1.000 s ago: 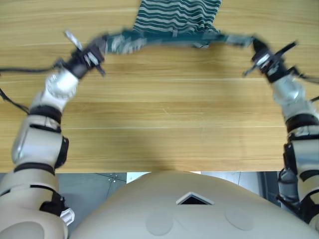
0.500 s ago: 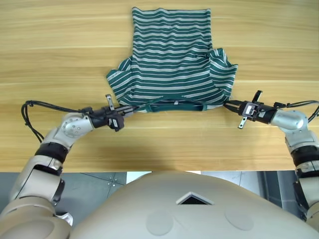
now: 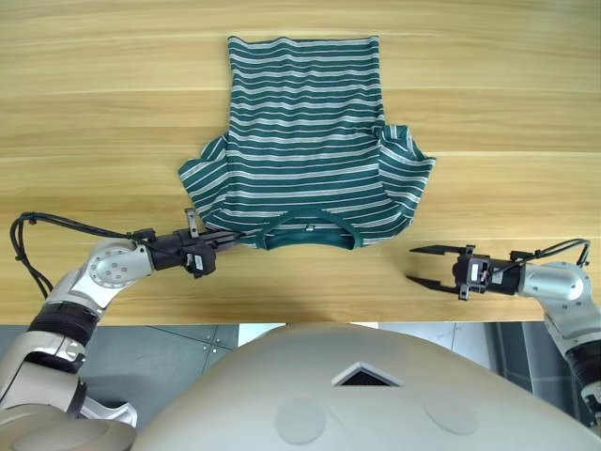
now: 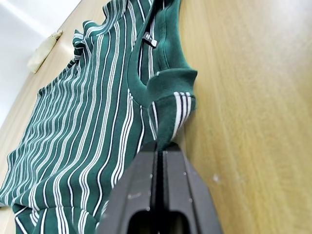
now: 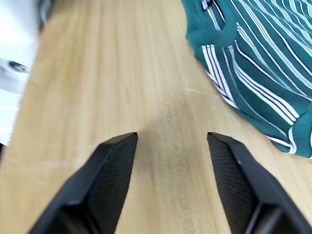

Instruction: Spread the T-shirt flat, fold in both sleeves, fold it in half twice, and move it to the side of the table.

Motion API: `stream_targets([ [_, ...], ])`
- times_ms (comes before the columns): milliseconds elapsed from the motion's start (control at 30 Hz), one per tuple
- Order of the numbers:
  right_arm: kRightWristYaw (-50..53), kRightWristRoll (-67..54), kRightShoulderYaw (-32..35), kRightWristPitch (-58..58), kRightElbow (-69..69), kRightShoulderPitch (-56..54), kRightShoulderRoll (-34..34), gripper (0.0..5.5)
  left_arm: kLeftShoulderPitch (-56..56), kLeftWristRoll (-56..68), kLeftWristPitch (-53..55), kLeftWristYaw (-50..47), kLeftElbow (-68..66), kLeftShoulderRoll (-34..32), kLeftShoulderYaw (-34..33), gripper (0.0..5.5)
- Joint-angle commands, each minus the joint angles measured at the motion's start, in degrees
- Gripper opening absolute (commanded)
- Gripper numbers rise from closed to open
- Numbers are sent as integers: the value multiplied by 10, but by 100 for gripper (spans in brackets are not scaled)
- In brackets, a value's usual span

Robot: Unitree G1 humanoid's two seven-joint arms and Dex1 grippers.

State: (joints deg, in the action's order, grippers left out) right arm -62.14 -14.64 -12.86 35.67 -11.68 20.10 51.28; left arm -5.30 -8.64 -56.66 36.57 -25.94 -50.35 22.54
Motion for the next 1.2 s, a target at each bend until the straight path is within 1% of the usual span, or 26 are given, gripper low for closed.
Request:
stream_targets([
  [33, 19, -22, 50, -23, 30, -27, -2, 322, -18, -5, 13, 4, 11, -12, -18, 0],
  [167, 31, -4, 55, -41, 40, -51, -24, 388, -14, 25, 10, 9, 42, -5, -31, 0],
  [200, 29, -5, 55, -43, 45, -52, -26, 402, -16, 36, 9, 15, 48, -6, -29, 28],
  [233, 28, -6, 57, -47, 49, -53, -27, 420, -22, 56, 10, 25, 62, -10, -28, 39],
  [267, 26, -6, 58, -49, 50, -54, -28, 442, -25, 75, 12, 35, 73, -14, -27, 62],
  [433, 40, 17, 64, -59, 43, -79, -41, 522, -35, 148, 39, 83, 117, -18, -29, 133],
  [500, 51, 30, 65, -59, 41, -89, -49, 540, -41, 167, 45, 104, 125, -23, -30, 159],
  [567, 53, 37, 66, -58, 41, -94, -52, 540, -58, 216, 47, 139, 155, -37, -23, 189],
  [633, 54, 37, 70, -57, 43, -99, -55, 504, -78, 313, 48, 189, 204, -53, -25, 225],
  [700, 89, 51, 87, -55, 30, -124, -69, 474, -63, 381, 67, 207, 215, -41, -56, 252],
  [767, 146, 87, 106, -44, -5, -164, -86, 440, 7, 359, 78, 176, 138, 4, -96, 230],
  [800, 168, 110, 108, -37, -22, -180, -91, 420, 37, 330, 74, 161, 94, 23, -110, 207],
  [900, 210, 170, 93, -24, -65, -209, -101, 371, 95, 246, 44, 134, -18, 62, -132, 162],
  [1033, 243, 229, 79, -11, -113, -230, -103, 298, 140, 120, -3, 76, -128, 83, -140, 95],
  [1067, 247, 241, 73, -7, -125, -233, -101, 290, 145, 93, -12, 62, -143, 86, -139, 87],
  [1200, 249, 253, 67, 3, -143, -231, -93, 228, 161, 47, -18, 39, -167, 93, -137, 33],
])
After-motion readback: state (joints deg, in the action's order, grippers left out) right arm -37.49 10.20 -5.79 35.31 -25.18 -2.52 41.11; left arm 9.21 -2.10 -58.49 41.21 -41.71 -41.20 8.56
